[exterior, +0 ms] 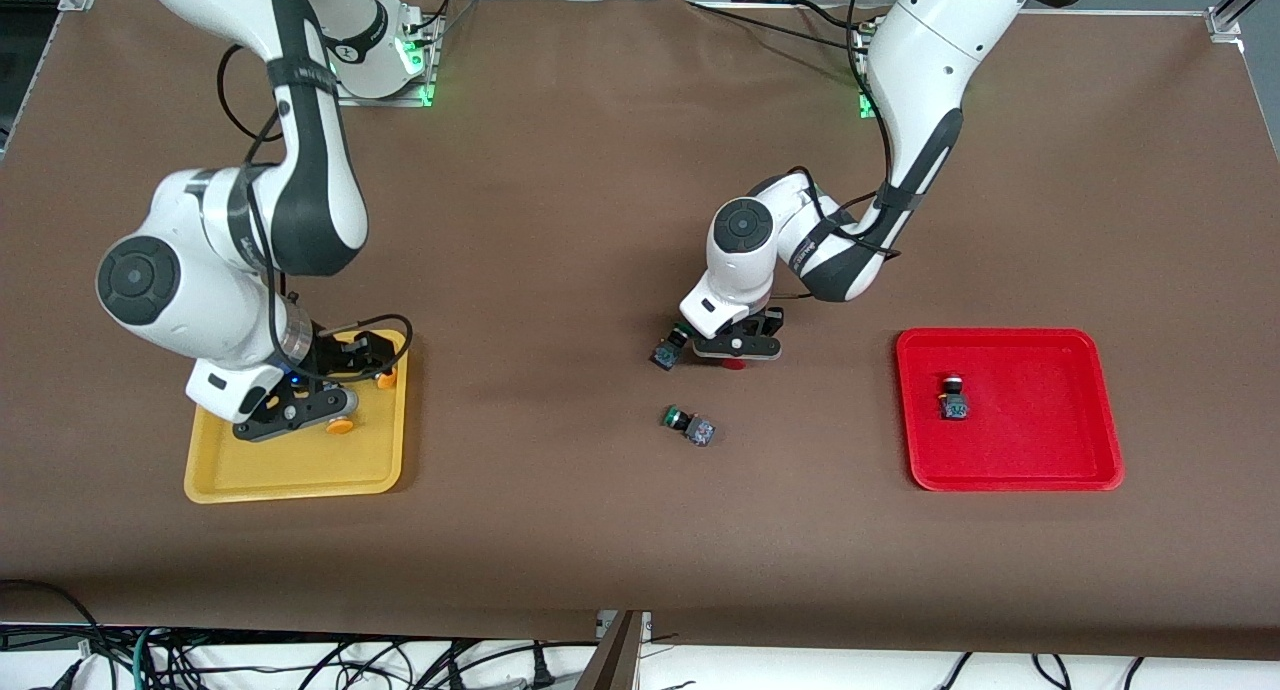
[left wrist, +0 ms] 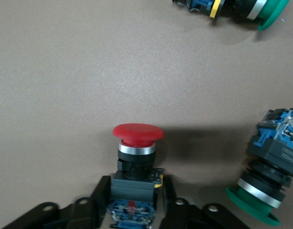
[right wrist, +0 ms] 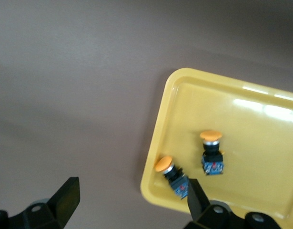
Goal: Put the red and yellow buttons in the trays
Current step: 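Release the yellow button in the tray while the left gripper lifts the red button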
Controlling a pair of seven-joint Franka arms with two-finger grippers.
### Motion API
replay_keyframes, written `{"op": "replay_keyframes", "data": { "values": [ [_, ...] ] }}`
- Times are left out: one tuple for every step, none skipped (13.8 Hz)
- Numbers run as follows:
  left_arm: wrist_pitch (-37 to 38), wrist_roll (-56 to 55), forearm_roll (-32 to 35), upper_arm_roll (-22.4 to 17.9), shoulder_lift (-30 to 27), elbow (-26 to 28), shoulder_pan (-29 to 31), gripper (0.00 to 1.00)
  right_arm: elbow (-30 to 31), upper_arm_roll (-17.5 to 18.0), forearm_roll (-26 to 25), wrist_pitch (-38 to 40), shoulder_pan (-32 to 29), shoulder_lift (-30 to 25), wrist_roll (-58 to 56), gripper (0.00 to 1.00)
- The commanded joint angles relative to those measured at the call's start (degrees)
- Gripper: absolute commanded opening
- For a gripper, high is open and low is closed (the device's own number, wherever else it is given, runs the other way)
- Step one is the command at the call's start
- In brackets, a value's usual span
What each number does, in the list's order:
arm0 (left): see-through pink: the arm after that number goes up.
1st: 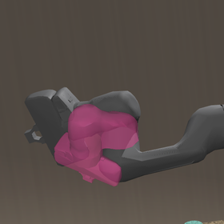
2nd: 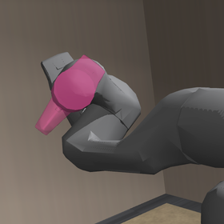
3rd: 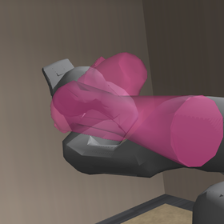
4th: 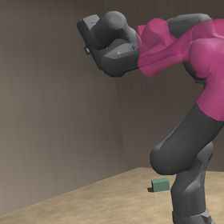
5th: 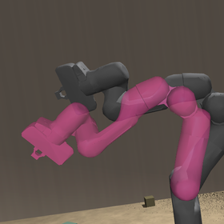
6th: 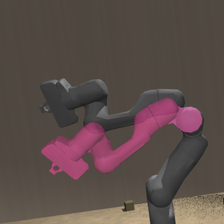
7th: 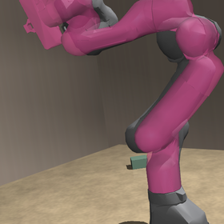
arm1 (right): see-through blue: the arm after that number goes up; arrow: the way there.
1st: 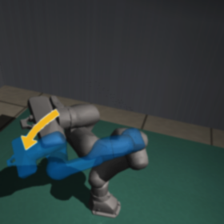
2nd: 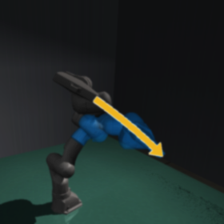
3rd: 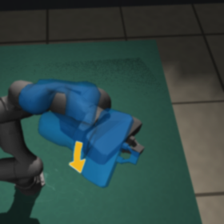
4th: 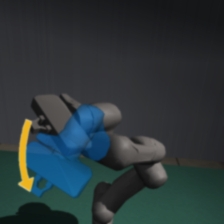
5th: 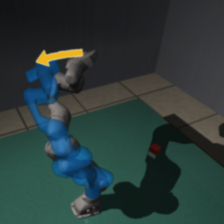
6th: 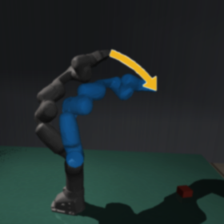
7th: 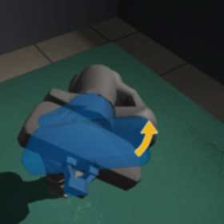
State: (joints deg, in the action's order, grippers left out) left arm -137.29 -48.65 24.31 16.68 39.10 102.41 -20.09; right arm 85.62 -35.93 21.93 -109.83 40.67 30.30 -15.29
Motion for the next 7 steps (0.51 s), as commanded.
{"op": "replay_keyframes", "data": {
  "values": [
    [1.0, -1.2, 1.4, -0.1, -1.1, -0.9, 0.5, 0.11, 1.0, -0.5, -1.1, 4.8, 0.5, -4.3, 2.5, 1.00],
    [1.9, -1.3, 1.0, -0.1, -2.3, -0.9, 0.9, 0.12, 1.0, -0.7, -1.3, 5.4, 0.5, -5.2, 2.4, 1.00],
    [3.3, -1.3, 1.0, -0.2, -3.1, -1.2, 1.9, 0.12, 1.0, -1.2, -1.7, 5.9, 0.5, -5.8, 2.4, 1.00],
    [5.3, -0.8, 1.0, -0.2, -5.1, -1.4, 3.3, 0.12, 1.0, -1.9, -1.7, 6.3, 0.5, -5.9, 2.1, 1.00],
    [9.1, -0.1, 1.0, -0.1, -7.3, -1.4, 5.0, 0.12, 1.0, -2.1, -1.9, 6.5, 0.5, -6.4, 2.4, 1.00],
    [12.8, 1.3, 1.0, -0.1, -8.9, -1.4, 6.4, 0.11, 1.7, -1.8, -3.0, 6.5, 0.5, -7.6, 2.6, 1.00],
    [15.4, 3.0, 1.0, -0.1, -9.6, -1.5, 8.5, 0.11, 2.7, -0.9, -5.5, 6.6, 0.1, -9.4, 4.2, 1.00]
  ]
}}
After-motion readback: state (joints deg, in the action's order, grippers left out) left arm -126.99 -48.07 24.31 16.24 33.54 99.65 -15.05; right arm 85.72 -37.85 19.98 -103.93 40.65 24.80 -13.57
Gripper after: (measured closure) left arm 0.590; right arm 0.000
